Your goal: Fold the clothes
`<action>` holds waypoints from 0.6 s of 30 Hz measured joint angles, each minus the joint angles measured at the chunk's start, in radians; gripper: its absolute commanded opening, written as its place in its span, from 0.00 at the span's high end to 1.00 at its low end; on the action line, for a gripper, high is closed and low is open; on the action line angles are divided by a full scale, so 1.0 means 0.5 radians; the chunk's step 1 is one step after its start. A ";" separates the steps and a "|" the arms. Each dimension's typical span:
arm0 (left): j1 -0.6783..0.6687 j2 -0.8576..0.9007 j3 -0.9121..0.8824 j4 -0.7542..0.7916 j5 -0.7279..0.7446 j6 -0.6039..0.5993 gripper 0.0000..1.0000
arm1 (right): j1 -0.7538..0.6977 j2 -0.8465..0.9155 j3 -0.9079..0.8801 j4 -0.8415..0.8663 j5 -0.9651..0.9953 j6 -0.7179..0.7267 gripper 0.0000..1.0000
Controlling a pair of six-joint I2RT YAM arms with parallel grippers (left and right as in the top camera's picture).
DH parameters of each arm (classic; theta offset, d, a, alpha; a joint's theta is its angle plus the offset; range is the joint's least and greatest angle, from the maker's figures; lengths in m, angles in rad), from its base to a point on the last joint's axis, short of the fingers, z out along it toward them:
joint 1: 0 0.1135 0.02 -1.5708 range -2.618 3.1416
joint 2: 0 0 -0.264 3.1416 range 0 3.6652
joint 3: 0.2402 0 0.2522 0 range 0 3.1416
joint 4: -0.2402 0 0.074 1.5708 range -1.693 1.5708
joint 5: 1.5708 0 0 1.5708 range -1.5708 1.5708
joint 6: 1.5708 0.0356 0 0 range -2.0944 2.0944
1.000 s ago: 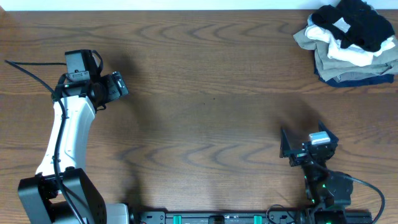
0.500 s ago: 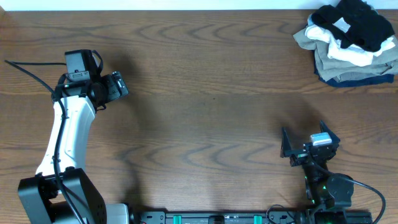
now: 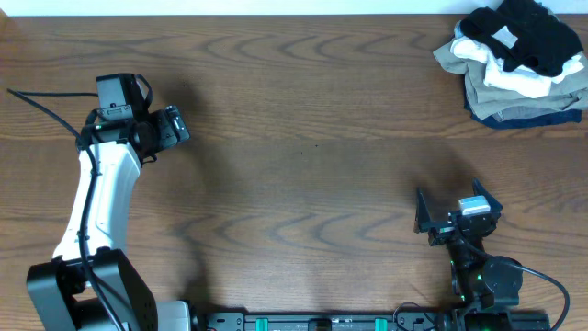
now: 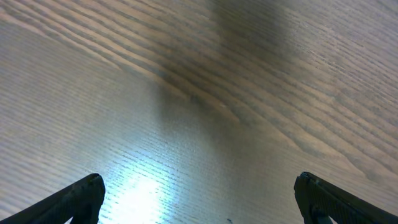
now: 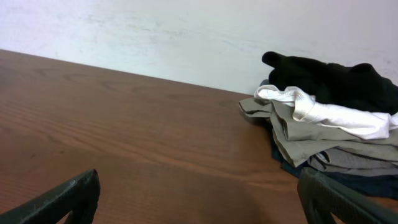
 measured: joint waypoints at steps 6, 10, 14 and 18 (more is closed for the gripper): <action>0.002 -0.360 -0.188 -0.022 -0.047 0.002 0.02 | 0.000 0.000 0.000 0.000 0.000 0.000 0.01; 0.010 -0.754 -0.346 0.011 -0.105 0.002 0.02 | 0.000 0.000 0.000 -0.001 0.002 0.000 0.01; 0.013 -1.160 -0.616 0.297 -0.027 -0.002 0.02 | 0.000 0.000 0.000 -0.002 0.007 0.001 0.01; 0.013 -1.549 -0.998 0.710 0.073 -0.031 0.02 | 0.000 0.000 -0.001 -0.003 0.008 0.001 0.01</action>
